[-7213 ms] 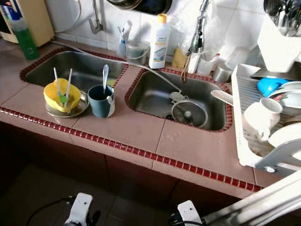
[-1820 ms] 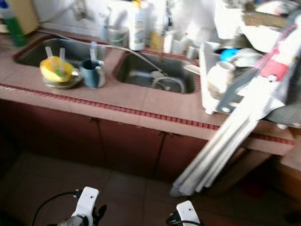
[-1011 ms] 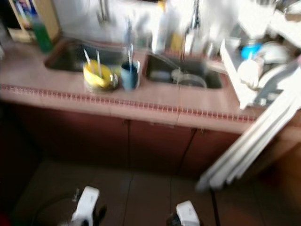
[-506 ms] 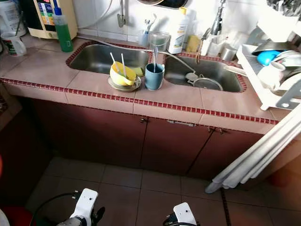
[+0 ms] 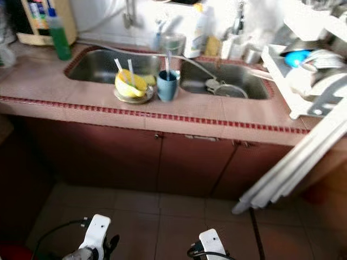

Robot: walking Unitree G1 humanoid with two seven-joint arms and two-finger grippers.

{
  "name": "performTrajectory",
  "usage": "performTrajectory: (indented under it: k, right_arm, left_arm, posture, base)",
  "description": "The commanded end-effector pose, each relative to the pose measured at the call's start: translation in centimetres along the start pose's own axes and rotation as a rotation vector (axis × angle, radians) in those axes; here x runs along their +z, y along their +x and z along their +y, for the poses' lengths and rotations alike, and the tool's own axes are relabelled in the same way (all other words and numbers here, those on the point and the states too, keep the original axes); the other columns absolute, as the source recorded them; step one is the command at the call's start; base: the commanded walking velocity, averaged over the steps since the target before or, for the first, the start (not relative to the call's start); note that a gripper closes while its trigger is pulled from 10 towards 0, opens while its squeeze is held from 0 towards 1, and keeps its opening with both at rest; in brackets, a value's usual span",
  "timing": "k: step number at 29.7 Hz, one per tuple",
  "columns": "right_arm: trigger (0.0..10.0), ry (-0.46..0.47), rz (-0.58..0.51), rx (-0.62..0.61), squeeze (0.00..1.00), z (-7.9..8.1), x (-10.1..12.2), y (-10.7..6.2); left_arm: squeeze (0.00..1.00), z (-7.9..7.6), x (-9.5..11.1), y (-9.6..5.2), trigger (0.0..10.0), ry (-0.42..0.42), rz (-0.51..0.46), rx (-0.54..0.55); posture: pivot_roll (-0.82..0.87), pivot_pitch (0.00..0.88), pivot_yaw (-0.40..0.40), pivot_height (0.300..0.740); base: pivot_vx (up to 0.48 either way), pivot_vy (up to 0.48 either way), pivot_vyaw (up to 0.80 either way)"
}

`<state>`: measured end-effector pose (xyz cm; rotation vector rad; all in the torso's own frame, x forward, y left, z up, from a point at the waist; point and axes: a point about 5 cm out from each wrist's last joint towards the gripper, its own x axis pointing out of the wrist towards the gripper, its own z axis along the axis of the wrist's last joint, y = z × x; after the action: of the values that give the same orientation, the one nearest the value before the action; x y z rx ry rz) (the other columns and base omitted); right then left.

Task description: Kitchen organization

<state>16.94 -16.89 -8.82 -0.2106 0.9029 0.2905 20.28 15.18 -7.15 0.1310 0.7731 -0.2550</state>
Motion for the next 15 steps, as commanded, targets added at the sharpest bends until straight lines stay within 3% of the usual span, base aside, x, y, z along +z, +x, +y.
performTrajectory:
  k: [1,5,6,8,11,12,13,15]
  right_arm:
    - [10.0,0.0,-0.029,-0.015,0.0,-0.4,0.7,0.1]
    - [10.0,0.024,-0.102,0.001,0.0,-0.4,2.4,0.4]
    - [10.0,0.019,-0.115,0.017,1.0,-0.3,2.7,0.4]
    - [10.0,-0.017,-0.127,0.021,1.0,-0.2,3.0,0.5]
    - [10.0,0.027,-0.17,0.05,1.0,-0.1,3.6,0.5]
    - [10.0,-0.002,-0.169,0.045,1.0,-0.1,3.7,0.5]
    - [10.0,-0.024,-0.184,0.048,1.0,-0.1,4.2,0.6]
    - [10.0,-0.012,-0.204,0.042,1.0,-0.1,4.6,0.6]
  left_arm:
    - [0.0,-0.3,0.9,0.2,10.0,0.01,-0.042,-0.019]
    - [0.0,-0.6,2.4,0.5,10.0,0.017,-0.109,-0.053]
    - [0.0,-0.7,2.6,0.5,10.0,0.032,-0.117,-0.062]
    - [0.0,-0.8,2.8,0.6,10.0,0.056,-0.129,-0.069]
    - [0.0,-0.5,3.2,0.6,10.0,0.018,-0.146,-0.076]
    - [0.09,-0.5,3.3,0.6,10.0,0.034,-0.149,-0.08]
    - [1.0,-0.6,3.5,0.6,10.0,0.051,-0.163,-0.102]
    - [1.0,-0.5,3.7,0.6,10.0,0.048,-0.174,-0.101]
  posture:
    - [-0.14,0.037,-0.068,0.74]
    - [-0.14,0.041,-0.068,0.74]
    - [-0.14,0.041,-0.068,0.74]
    - [-0.14,0.054,-0.069,0.74]
    - [-0.14,0.043,-0.066,0.74]
    - [-0.14,0.049,-0.068,0.74]
    - [-0.14,0.054,-0.066,0.74]
    - [-0.14,0.054,-0.062,0.74]
  base:
    - [0.0,0.0,-0.63]
    - [0.0,0.0,-0.29]
    - [0.0,0.0,0.0]
    - [0.0,0.0,0.0]
    - [0.0,0.0,0.0]
    - [0.0,0.0,0.0]
    - [0.0,0.0,0.0]
    - [0.0,0.0,0.0]
